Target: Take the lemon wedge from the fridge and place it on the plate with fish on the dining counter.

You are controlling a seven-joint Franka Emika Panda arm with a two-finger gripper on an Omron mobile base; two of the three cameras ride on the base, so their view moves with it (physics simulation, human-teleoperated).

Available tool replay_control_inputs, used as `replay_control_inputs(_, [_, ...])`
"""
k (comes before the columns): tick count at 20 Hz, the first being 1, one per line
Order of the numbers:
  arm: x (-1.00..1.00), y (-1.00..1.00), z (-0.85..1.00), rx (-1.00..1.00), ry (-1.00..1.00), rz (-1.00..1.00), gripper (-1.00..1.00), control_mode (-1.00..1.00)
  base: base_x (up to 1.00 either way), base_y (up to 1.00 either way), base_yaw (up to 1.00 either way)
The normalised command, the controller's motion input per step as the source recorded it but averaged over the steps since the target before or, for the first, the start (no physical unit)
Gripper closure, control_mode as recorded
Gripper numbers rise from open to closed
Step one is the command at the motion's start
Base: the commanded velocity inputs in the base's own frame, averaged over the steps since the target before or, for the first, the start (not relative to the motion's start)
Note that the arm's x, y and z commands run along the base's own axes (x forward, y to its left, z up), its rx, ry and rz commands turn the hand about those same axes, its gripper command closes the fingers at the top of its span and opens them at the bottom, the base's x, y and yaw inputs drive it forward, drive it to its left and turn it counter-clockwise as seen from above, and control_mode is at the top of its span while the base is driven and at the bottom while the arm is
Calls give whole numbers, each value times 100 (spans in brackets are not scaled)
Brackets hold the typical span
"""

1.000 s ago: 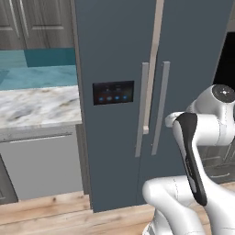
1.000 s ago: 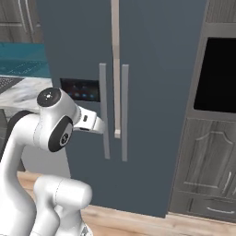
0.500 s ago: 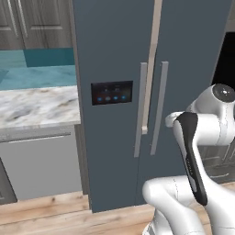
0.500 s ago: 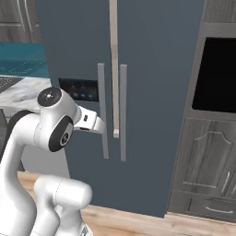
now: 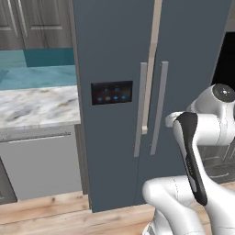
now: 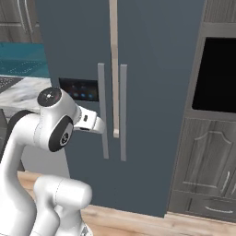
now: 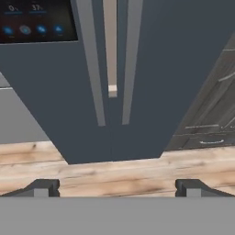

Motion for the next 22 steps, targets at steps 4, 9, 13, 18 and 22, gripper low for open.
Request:
replay_control_inputs(4, [-3, 0, 0, 0, -1, 0, -100, -100, -2, 0, 0])
replay_control_inputs(9, [-4, 0, 9, 0, -11, 0, -100, -100, 0, 0, 0])
replay_control_inputs(13, [24, 28, 27, 0, -28, 0, -100, -100, 0, 0, 0])
replay_control_inputs(18, [75, 31, 23, 0, -18, 0, -100, -100, 0, 0, 0])
replay_control_inputs(22, [83, 39, 11, -2, -4, -3, -100, -100, 0, 0, 0])
